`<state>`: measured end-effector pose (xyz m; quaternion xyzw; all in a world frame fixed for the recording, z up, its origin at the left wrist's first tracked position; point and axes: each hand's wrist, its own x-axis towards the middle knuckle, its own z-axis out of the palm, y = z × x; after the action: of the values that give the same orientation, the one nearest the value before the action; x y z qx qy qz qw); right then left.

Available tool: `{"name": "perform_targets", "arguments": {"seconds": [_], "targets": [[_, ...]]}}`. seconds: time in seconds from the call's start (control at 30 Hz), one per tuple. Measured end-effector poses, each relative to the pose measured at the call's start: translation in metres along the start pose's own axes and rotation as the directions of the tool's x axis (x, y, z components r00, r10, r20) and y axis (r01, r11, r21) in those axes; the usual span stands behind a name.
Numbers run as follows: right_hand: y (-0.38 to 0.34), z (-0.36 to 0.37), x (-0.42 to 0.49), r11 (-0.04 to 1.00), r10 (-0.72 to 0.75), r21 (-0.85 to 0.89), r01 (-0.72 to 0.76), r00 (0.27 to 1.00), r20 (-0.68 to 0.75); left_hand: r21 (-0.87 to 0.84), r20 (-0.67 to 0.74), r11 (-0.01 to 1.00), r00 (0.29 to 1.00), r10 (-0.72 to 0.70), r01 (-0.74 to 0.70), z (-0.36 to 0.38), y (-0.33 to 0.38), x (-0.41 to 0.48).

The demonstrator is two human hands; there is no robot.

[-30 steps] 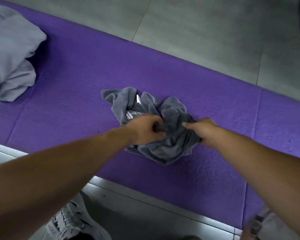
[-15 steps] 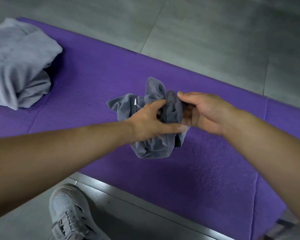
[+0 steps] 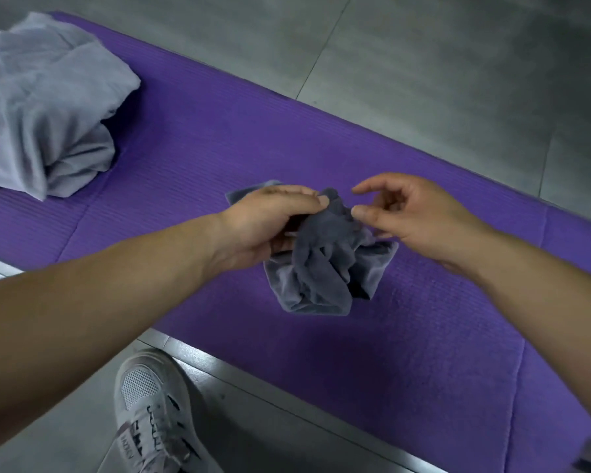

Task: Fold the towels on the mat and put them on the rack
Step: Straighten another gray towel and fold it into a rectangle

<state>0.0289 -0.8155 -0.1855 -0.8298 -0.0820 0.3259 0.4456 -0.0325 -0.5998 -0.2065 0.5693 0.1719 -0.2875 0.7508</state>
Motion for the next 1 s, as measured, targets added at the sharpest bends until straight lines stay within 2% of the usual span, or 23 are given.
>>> {"name": "perform_targets", "arguments": {"seconds": [0.07, 0.17, 0.3, 0.43, 0.53, 0.63, 0.7, 0.77, 0.87, 1.0], "targets": [[0.001, 0.002, 0.0, 0.999, -0.006, -0.035, 0.007, 1.0, 0.004, -0.048, 0.028, 0.999, 0.999, 0.015, -0.013, -0.006, 0.001, -0.001], [0.001, 0.01, -0.001, 0.999, 0.007, 0.045, -0.014, 0.986, 0.168, -0.181, 0.062, 0.984, 0.998, 0.004, 0.007, -0.014, 0.003, -0.003], [0.001, 0.012, 0.004, 0.996, -0.015, 0.087, -0.001, 0.982, 0.189, -0.278, 0.241, 0.958, 0.97, 0.006, 0.064, -0.022, 0.007, -0.007], [0.002, 0.017, 0.006, 0.985, -0.041, 0.172, 0.025, 0.995, 0.095, -0.22, 0.284, 0.97, 0.958, -0.035, 0.101, -0.029, 0.011, -0.009], [0.0, 0.021, 0.005, 0.979, -0.101, 0.18, 0.098, 0.995, 0.011, -0.053, 0.341, 0.993, 0.937, -0.078, 0.102, -0.027, 0.017, -0.008], [-0.006, 0.019, 0.003, 0.974, -0.159, 0.156, 0.166, 0.986, -0.054, 0.094, 0.219, 0.995, 0.975, -0.048, 0.028, -0.017, 0.024, -0.006], [-0.008, 0.016, 0.001, 0.974, -0.174, 0.14, 0.179, 0.984, -0.051, 0.087, 0.169, 0.996, 0.985, -0.026, 0.011, -0.017, 0.027, -0.005], [-0.009, 0.01, 0.001, 0.983, -0.172, 0.056, 0.174, 0.984, -0.049, 0.065, 0.119, 0.998, 0.993, 0.002, -0.009, -0.019, 0.032, -0.006], [-0.015, -0.002, 0.0, 0.981, -0.187, -0.073, 0.182, 0.979, -0.076, 0.127, 0.018, 0.99, 0.998, 0.056, -0.058, -0.019, 0.037, -0.004], [-0.019, -0.015, -0.006, 0.989, -0.084, -0.12, 0.088, 0.996, 0.037, 0.132, -0.113, 0.982, 0.983, 0.147, -0.132, -0.021, 0.043, 0.003]]}}
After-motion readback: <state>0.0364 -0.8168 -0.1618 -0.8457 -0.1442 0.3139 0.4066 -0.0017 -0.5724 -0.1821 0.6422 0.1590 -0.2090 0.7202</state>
